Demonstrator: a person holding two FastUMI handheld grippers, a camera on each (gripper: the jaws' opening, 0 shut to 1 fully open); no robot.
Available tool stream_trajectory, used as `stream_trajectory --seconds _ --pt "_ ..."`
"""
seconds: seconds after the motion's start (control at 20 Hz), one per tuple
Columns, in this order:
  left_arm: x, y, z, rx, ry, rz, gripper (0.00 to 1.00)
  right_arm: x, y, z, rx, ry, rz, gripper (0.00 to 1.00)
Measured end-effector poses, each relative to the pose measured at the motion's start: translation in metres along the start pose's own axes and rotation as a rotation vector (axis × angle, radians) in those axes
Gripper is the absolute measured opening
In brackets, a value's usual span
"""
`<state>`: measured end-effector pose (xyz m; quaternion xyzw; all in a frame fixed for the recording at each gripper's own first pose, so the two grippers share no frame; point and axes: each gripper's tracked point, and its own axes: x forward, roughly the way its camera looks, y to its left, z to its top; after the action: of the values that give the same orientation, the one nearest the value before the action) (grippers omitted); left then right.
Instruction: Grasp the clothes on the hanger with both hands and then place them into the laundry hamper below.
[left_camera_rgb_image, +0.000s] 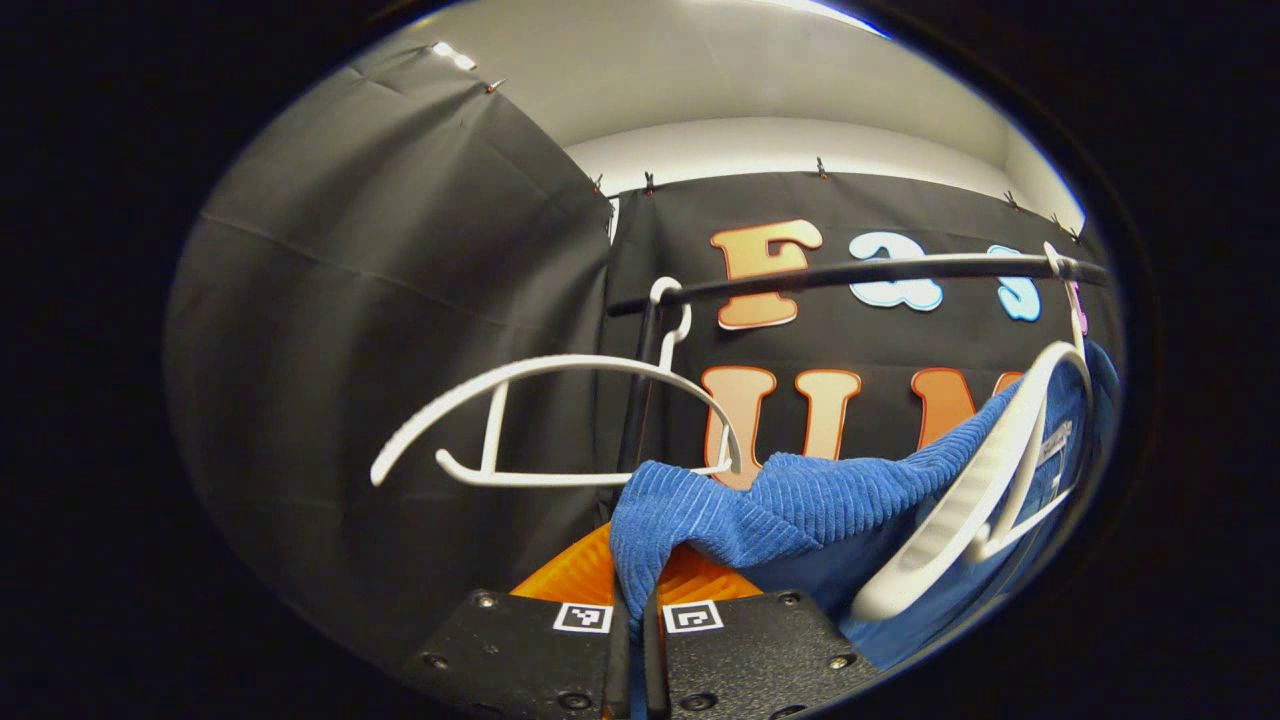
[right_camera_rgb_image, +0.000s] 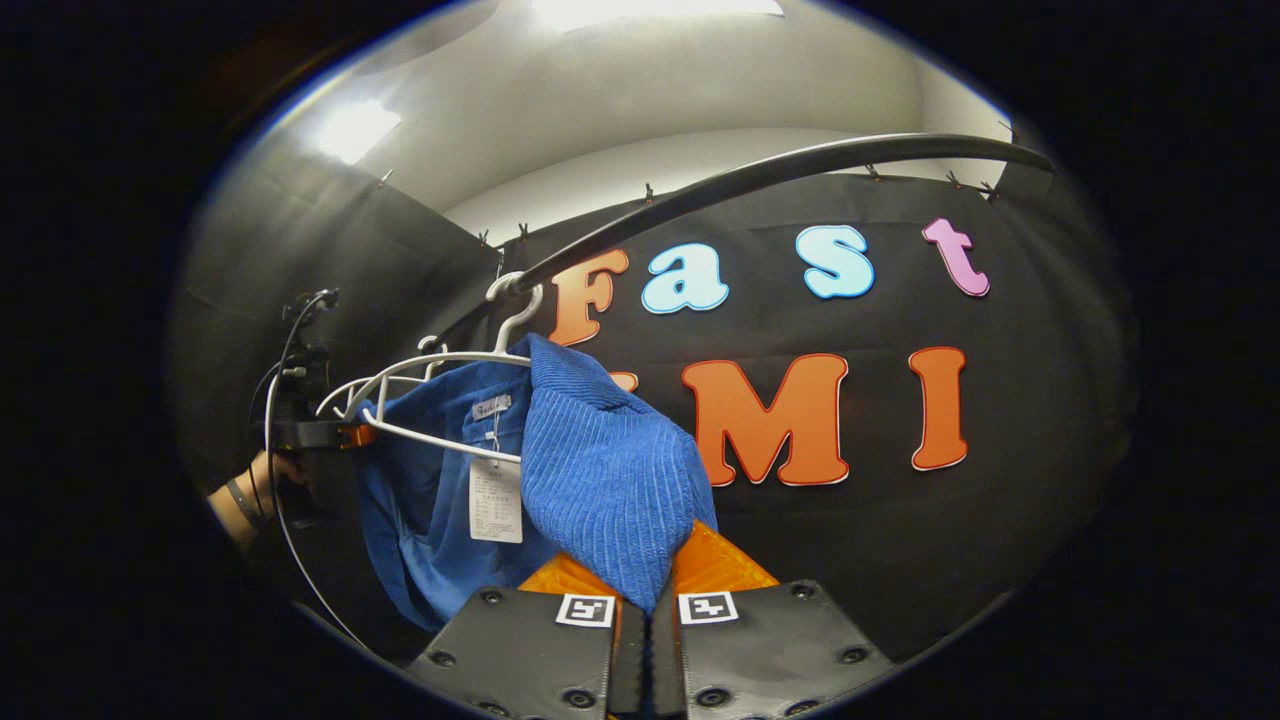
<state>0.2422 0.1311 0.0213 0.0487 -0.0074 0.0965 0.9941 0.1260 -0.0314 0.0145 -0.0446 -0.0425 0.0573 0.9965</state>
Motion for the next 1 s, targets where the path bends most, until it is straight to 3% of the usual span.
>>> stream_trajectory --seconds 0.1,0.3,0.55,0.7,0.85,1.0 --pt "-0.017 -0.004 -0.022 0.048 0.004 -0.017 0.06 0.014 -0.017 0.008 -0.021 -0.015 -0.036 0.10" --pt "-0.048 -0.019 -0.070 0.054 0.075 -0.058 0.05 0.045 -0.068 0.018 0.109 -0.056 -0.145 0.10" --pt "-0.077 -0.050 -0.117 0.081 0.157 -0.152 0.06 0.070 -0.130 -0.017 0.205 0.008 -0.243 0.10" --pt "-0.090 -0.069 -0.130 0.083 0.177 -0.177 0.05 0.070 -0.167 -0.044 0.151 0.066 -0.333 0.10" --pt "-0.099 -0.083 -0.138 0.077 0.191 -0.195 0.06 0.054 -0.187 -0.063 0.126 0.112 -0.368 0.10" --pt "-0.108 -0.103 -0.137 0.066 0.200 -0.235 0.05 0.035 -0.176 -0.079 0.140 0.169 -0.314 0.10"
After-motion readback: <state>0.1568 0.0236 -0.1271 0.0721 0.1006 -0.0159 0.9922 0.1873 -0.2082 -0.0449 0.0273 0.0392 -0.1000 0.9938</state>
